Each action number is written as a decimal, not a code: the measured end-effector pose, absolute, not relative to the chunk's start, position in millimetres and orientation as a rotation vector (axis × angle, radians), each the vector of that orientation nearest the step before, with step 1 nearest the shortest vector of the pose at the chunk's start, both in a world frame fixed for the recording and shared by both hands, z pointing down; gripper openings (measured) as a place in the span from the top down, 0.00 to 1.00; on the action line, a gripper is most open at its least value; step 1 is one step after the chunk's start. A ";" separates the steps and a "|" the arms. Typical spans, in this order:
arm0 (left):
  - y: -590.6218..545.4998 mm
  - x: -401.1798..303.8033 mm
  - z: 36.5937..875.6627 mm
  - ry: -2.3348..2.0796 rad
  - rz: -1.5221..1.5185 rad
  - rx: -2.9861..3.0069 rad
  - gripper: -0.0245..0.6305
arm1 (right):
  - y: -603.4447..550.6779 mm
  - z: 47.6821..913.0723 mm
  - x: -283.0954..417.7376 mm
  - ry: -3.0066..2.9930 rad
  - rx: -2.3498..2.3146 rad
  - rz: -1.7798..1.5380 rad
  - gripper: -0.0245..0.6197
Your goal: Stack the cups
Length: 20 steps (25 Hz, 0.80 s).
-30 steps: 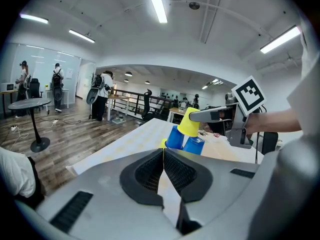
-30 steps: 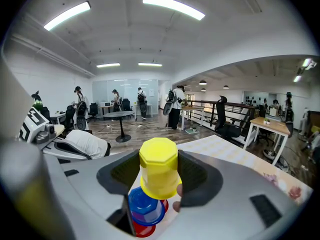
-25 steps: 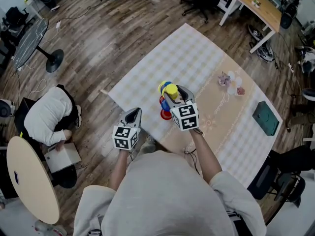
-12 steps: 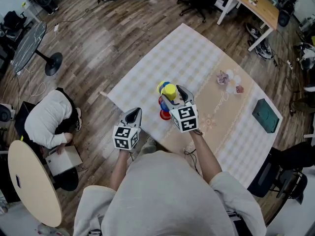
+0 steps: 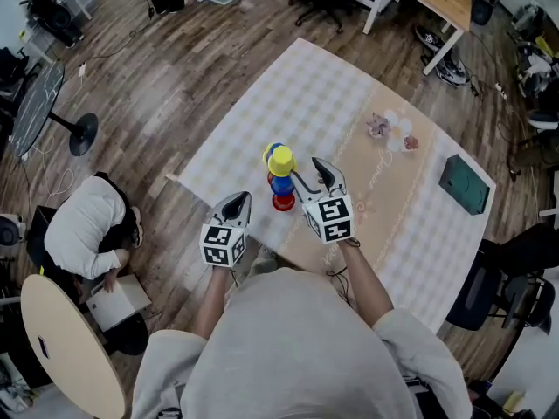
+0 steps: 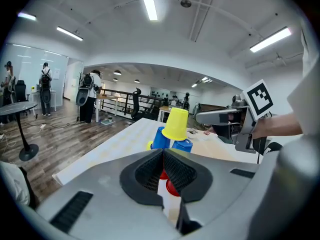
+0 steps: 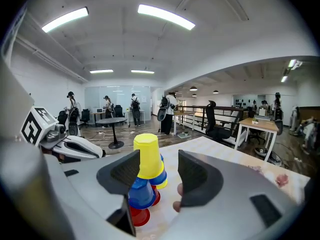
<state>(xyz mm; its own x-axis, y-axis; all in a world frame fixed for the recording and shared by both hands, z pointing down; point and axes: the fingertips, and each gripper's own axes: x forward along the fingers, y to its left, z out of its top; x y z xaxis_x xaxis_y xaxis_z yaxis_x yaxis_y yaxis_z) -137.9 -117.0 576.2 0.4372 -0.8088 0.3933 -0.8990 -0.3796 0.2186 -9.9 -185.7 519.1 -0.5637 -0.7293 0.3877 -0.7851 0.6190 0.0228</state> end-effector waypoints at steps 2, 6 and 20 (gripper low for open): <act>-118.7 -131.2 575.1 -1.429 0.315 2.314 0.94 | -182.9 520.2 3.6 -2.470 1.250 0.222 0.61; -122.1 -119.0 573.1 -1.395 0.326 2.343 0.94 | -174.6 526.7 30.8 -2.429 1.323 0.247 0.69; -128.6 -91.8 566.8 -1.315 0.354 2.417 0.94 | -137.3 546.2 105.1 -2.321 1.550 0.339 0.96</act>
<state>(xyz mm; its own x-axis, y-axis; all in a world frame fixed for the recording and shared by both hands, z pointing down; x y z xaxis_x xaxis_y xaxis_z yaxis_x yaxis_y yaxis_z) -91.8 -128.6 566.8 0.5342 -0.7524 0.3854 -0.8442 -0.4990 0.1959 105.1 -137.3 546.2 -0.3545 -0.8467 0.3967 -0.9248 0.3801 -0.0153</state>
